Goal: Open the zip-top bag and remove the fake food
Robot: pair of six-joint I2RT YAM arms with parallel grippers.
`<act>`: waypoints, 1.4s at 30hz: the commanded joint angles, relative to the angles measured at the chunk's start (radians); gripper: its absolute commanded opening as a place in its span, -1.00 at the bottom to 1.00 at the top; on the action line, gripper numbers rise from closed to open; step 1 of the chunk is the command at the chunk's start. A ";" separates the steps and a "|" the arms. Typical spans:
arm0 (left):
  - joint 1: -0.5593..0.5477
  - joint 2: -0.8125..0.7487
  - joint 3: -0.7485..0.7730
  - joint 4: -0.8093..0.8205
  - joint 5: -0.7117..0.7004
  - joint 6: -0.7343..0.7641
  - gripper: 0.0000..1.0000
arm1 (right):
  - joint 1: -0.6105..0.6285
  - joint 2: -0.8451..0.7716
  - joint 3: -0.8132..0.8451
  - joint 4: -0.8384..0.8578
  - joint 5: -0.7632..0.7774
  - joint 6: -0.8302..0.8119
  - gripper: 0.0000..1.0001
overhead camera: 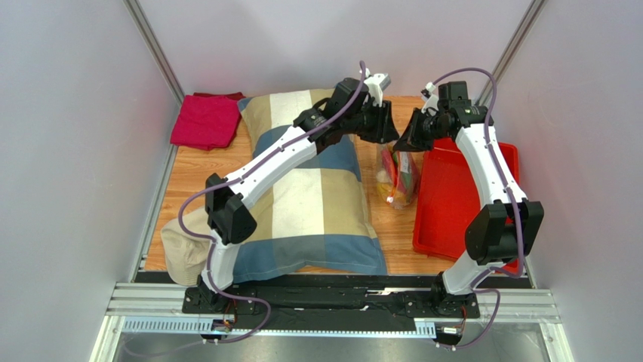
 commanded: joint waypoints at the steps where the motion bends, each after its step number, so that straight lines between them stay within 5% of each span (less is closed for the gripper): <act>1: 0.010 0.090 0.125 -0.158 -0.166 -0.028 -0.17 | 0.012 -0.046 -0.004 -0.009 -0.017 0.010 -1.00; 13: 0.008 0.190 0.187 -0.200 -0.202 -0.025 0.08 | 0.017 -0.072 0.008 -0.029 -0.026 0.004 -1.00; 19: 0.011 0.224 0.204 -0.223 -0.173 0.007 -0.30 | 0.017 -0.084 0.026 -0.063 -0.005 -0.013 -1.00; 22: 0.016 0.230 0.210 -0.228 -0.158 0.018 -0.81 | 0.017 -0.090 0.025 -0.066 -0.006 -0.013 -1.00; 28: 0.024 0.224 0.232 -0.222 -0.044 0.052 -1.00 | 0.016 -0.087 0.025 -0.090 0.069 -0.045 -0.98; 34: 0.024 0.141 0.190 -0.113 0.129 0.049 -1.00 | 0.016 -0.052 0.102 -0.184 0.343 -0.099 -0.33; 42: 0.024 0.118 0.126 0.013 0.194 -0.051 -1.00 | 0.029 -0.069 0.160 -0.245 0.452 -0.108 -0.11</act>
